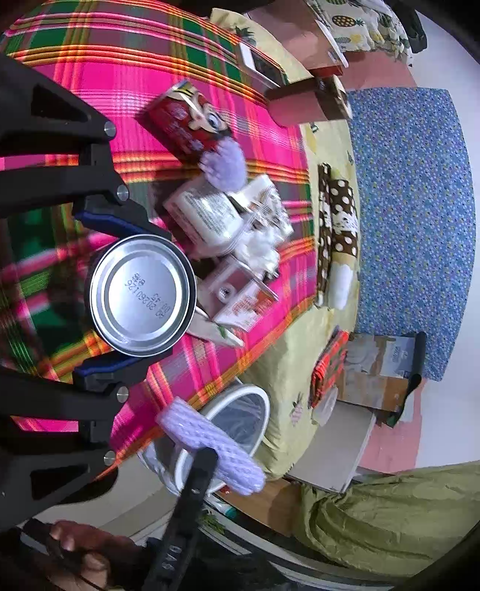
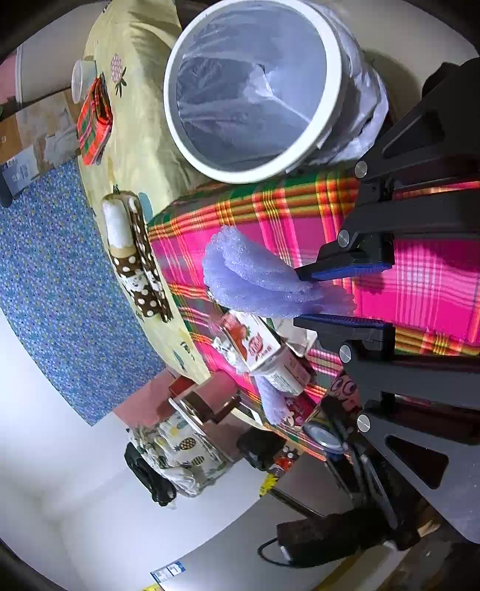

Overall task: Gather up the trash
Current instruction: 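Lift the red can with the left tool while the right tool lifts the purple foam, then drop the red can and purple foam into the white trash bin, opening both tools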

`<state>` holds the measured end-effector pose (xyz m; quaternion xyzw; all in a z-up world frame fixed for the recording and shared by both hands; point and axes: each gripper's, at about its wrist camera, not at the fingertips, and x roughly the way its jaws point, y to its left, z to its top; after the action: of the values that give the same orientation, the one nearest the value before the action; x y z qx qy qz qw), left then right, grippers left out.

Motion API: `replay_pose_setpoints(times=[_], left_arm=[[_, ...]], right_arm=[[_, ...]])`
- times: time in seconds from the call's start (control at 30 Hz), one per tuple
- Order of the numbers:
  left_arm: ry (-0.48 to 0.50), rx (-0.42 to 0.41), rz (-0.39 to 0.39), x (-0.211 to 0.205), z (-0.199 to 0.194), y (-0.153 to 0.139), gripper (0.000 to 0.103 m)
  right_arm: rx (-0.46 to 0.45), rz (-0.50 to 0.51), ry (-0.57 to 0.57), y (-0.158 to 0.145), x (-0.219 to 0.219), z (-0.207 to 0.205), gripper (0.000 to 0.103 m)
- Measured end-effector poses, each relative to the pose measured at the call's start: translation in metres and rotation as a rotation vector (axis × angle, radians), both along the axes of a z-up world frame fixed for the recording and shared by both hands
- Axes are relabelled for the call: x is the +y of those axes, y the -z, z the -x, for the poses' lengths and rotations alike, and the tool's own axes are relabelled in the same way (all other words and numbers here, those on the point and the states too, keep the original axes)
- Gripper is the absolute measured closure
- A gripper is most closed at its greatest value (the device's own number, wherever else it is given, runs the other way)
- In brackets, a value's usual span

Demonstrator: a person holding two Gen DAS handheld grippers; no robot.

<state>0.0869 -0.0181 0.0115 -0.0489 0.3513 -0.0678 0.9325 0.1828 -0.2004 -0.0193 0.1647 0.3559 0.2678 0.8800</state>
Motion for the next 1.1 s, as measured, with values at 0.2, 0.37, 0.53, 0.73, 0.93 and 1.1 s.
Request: replay_pose_setpoints(times=[0.2,0.37,0.53,0.73,0.93,1.1], left_arm=[[0.073,-0.029,0.004,-0.033,-0.023,-0.017,0.048],[0.152,-0.053,0.012,-0.072,-0.046,-0.026,0.048],[0.216,-0.048,0.032,-0.107,-0.074,-0.028,0.048],[0.262,-0.032,0.052,-0.141,-0.104,-0.023,0.048],[0.294,-0.015,0.064,-0.167,-0.125,-0.014,0.048],[0.317,0.025,0.075,-0.181,-0.137,0.000,0.048]], right_arm=[[-0.012,0.021,0.066,-0.002,-0.027,-0.001,0.083],[-0.016,0.061,0.139,-0.003,-0.055,-0.005,0.083],[-0.002,0.107,0.201,0.001,-0.078,-0.013,0.083],[0.021,0.156,0.254,0.007,-0.097,-0.022,0.083],[0.075,0.204,0.259,0.017,-0.104,-0.031,0.082],[0.130,0.217,0.263,0.027,-0.111,-0.035,0.079]])
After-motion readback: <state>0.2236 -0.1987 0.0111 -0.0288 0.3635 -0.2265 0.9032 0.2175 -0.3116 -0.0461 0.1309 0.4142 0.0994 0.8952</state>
